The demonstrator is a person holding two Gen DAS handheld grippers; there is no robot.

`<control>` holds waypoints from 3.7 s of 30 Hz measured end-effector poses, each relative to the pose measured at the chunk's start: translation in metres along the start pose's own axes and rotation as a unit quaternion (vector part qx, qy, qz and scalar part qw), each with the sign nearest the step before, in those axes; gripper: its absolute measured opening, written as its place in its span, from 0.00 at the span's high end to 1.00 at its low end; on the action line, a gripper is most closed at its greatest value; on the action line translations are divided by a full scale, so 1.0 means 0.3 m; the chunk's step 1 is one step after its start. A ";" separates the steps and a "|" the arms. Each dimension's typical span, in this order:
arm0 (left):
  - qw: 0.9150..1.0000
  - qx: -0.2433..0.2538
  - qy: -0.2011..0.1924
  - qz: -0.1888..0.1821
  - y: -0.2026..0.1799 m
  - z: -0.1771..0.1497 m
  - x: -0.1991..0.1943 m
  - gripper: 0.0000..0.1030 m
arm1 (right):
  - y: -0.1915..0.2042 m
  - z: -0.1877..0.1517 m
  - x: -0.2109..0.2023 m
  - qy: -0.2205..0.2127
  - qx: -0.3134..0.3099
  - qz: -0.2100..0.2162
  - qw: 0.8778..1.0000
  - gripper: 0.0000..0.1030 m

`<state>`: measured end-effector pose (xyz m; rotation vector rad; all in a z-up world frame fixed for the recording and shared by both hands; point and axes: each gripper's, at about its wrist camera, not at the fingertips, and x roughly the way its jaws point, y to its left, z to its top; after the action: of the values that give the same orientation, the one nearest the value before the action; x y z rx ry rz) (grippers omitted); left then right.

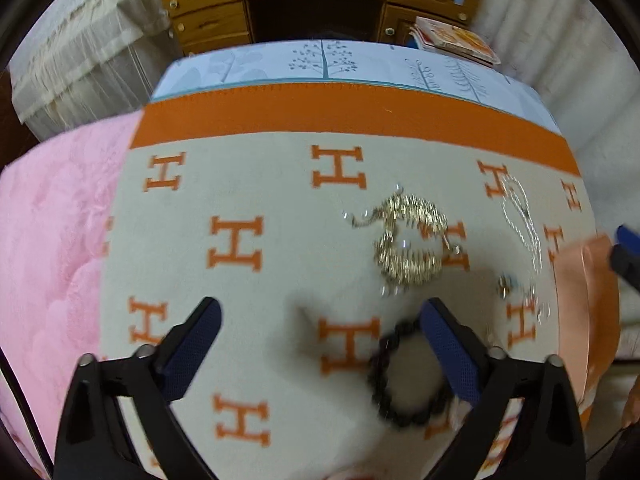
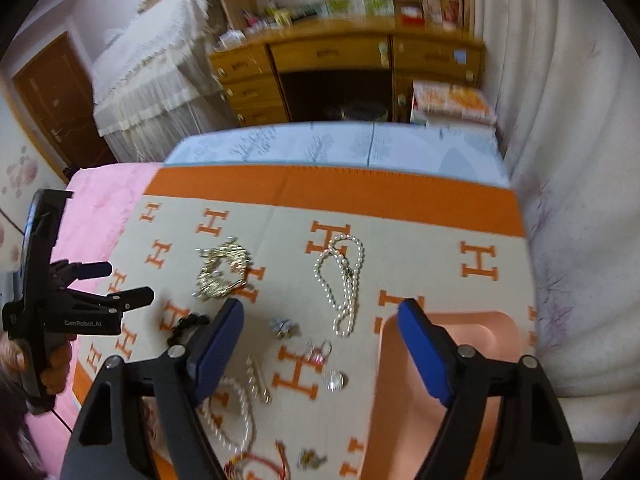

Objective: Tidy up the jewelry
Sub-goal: 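Grasp the gold leaf brooch with the left gripper while the right gripper grasps the pearl necklace, then carry the brooch and necklace into the pink tray and open both grippers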

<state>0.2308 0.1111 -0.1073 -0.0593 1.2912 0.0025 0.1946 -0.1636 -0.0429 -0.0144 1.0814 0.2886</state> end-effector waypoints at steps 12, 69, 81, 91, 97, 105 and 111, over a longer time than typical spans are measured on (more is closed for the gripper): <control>0.999 0.028 0.032 -0.027 -0.108 0.094 0.151 0.36 | -0.097 0.106 0.361 0.116 0.062 -0.023 0.991 0.39; 0.989 0.098 -0.075 -0.083 -0.525 0.107 -0.238 0.94 | -0.140 -0.024 -0.292 -0.105 0.056 0.051 0.992 0.95; 0.973 0.178 -0.053 -0.136 -0.936 0.027 -0.205 0.94 | -0.283 -0.200 -0.559 -0.189 0.085 0.050 0.977 0.95; 0.972 0.208 0.021 -0.109 -1.053 -0.059 0.066 0.90 | -0.345 -0.262 -0.411 -0.131 0.097 0.034 0.986 0.95; 0.969 0.218 -0.008 -0.114 -1.004 -0.087 0.036 0.50 | -0.366 -0.306 -0.306 -0.096 0.101 0.005 0.990 0.95; 0.966 0.241 -0.062 -0.070 -0.868 -0.115 -0.117 0.28 | -0.373 -0.339 -0.239 -0.063 0.106 -0.003 0.992 0.94; 0.962 0.257 -0.075 -0.051 -0.720 -0.181 -0.208 0.27 | -0.325 -0.383 -0.234 -0.055 0.083 -0.009 0.995 0.94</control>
<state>0.1691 -0.1052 -0.0529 0.3149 1.1020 -0.4078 0.0877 -0.2907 -0.0488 0.1388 0.9914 0.1816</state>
